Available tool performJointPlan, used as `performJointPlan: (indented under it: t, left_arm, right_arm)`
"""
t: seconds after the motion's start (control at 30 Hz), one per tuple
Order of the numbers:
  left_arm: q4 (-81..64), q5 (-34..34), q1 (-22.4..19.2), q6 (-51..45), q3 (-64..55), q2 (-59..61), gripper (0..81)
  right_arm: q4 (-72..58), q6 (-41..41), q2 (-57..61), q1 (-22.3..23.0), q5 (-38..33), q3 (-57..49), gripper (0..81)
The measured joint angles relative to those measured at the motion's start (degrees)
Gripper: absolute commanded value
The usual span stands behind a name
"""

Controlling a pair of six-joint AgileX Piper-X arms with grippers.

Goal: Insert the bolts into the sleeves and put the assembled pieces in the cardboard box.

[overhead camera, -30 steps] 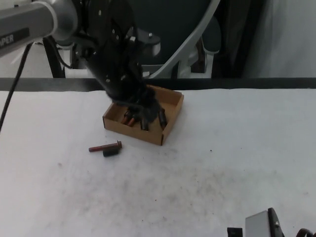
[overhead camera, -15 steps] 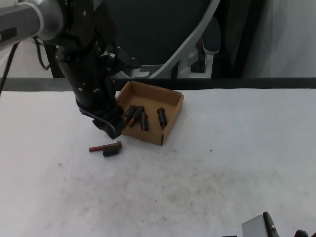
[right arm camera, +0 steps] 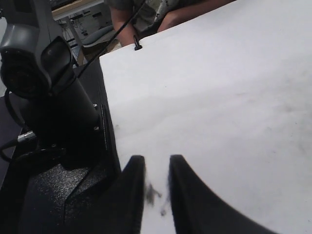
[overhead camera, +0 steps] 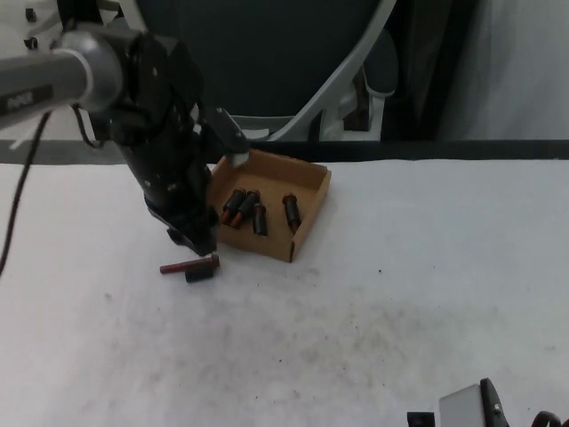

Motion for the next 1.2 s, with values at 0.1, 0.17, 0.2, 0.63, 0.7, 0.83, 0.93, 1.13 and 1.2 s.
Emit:
performJointPlan:
  t: [0.1,0.17,0.2,0.63,0.7,0.83,0.93,1.13,1.2]
  left_arm:
    - [0.0,0.0,0.0,0.7,0.0,2.1,51.0]
    - [0.3,0.0,0.0,1.1,0.0,3.3,50.4]
    - [0.3,0.0,0.0,1.3,0.0,3.7,49.1]
    - [0.3,-0.4,0.0,2.2,0.0,4.6,21.9]
    - [0.3,-0.4,0.0,2.2,0.0,4.6,13.2]
    - [0.3,-0.4,0.0,2.3,0.0,4.6,0.6]
    - [0.8,-0.4,0.0,2.3,0.0,4.6,0.9]
    - [3.5,2.9,0.2,2.3,0.0,4.4,0.8]
    - [4.1,4.3,0.2,2.3,0.0,4.3,0.8]
  right_arm:
    - [0.0,0.0,0.0,0.0,0.3,0.0,18.3]
    - [0.0,0.0,0.0,0.0,0.6,0.0,18.3]
    - [0.0,0.0,0.0,0.0,0.7,0.0,18.3]
    - [0.1,0.0,0.0,0.0,0.7,0.0,18.3]
    - [0.1,0.0,0.0,0.0,0.7,0.0,18.3]
    - [0.1,-0.1,0.0,0.0,0.7,0.0,18.3]
    - [0.1,-0.5,0.0,0.0,1.2,0.0,18.3]
    - [3.7,-1.0,0.0,0.0,6.5,0.0,18.3]
    - [4.2,-1.0,0.0,0.0,6.8,0.0,18.3]
